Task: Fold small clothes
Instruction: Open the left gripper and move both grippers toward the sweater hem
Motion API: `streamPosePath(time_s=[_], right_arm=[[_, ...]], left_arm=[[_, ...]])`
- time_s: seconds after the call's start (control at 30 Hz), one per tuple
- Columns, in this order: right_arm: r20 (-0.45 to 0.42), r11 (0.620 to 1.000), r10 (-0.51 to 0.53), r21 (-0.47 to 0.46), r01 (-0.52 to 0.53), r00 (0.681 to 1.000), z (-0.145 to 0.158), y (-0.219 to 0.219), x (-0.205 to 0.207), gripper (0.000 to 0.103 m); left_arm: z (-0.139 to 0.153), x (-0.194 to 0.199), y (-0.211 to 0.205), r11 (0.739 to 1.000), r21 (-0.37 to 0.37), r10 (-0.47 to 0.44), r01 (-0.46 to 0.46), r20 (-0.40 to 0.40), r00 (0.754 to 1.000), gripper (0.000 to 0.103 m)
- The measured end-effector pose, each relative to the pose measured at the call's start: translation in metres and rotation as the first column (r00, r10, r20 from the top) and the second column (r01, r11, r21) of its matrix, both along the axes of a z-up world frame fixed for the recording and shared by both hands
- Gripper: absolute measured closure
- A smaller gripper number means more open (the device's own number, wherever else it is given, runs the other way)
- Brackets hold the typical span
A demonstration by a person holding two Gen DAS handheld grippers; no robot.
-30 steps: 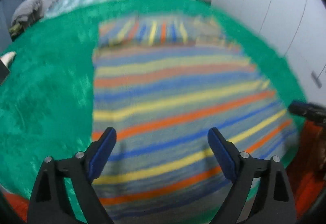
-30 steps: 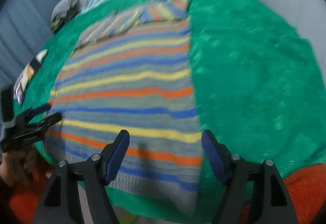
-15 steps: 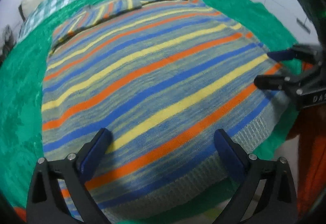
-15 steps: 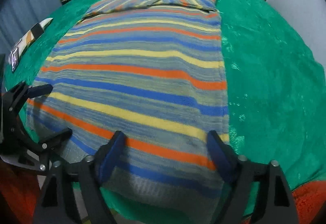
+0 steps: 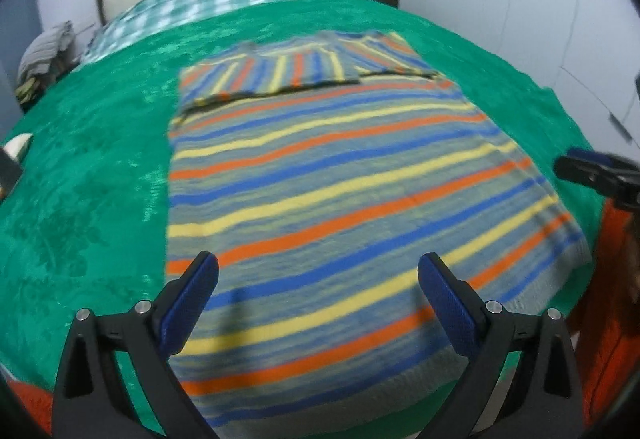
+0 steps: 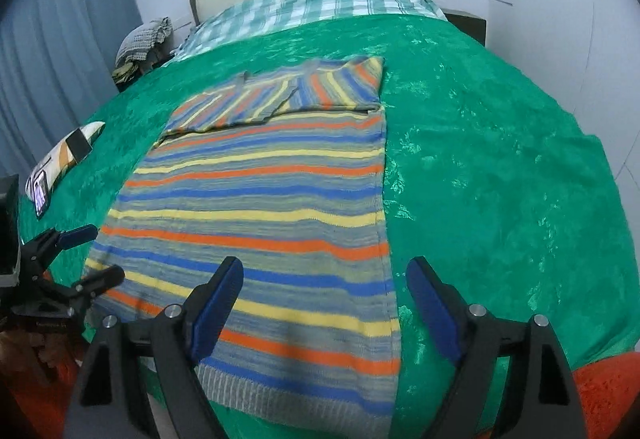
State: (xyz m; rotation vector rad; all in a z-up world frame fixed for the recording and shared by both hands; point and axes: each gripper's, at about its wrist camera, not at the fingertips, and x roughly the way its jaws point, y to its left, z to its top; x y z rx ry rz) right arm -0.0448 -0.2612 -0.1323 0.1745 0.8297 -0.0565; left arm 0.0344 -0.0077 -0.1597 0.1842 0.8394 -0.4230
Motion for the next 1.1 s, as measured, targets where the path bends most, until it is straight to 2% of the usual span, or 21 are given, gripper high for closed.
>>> streamPosePath(time_s=[0.2, 0.33, 0.93, 1.1], right_arm=[[-0.015, 0.999, -0.025, 0.039, 0.026, 1.0, -0.005, -0.008, 0.003, 0.02], [-0.024, 0.997, -0.042, 0.06, 0.043, 0.999, -0.008, -0.014, 0.005, 0.02], [0.001, 0.998, -0.028, 0.062, 0.027, 1.0, -0.001, -0.01, -0.001, 0.02], [0.013, 0.995, -0.06, 0.085, 0.059, 0.998, 0.002, -0.023, 0.001, 0.02]], left_arm=[[-0.006, 0.013, 0.023, 0.996, -0.028, 0.084, -0.086, -0.057, 0.995, 0.003], [-0.006, 0.016, 0.033, 0.992, -0.044, 0.12, -0.122, -0.062, 0.991, 0.003], [-0.002, 0.017, 0.04, 0.99, -0.026, 0.136, -0.137, -0.053, 0.989, 0.003], [0.007, 0.014, 0.064, 0.981, -0.002, 0.193, -0.193, -0.035, 0.981, 0.003]])
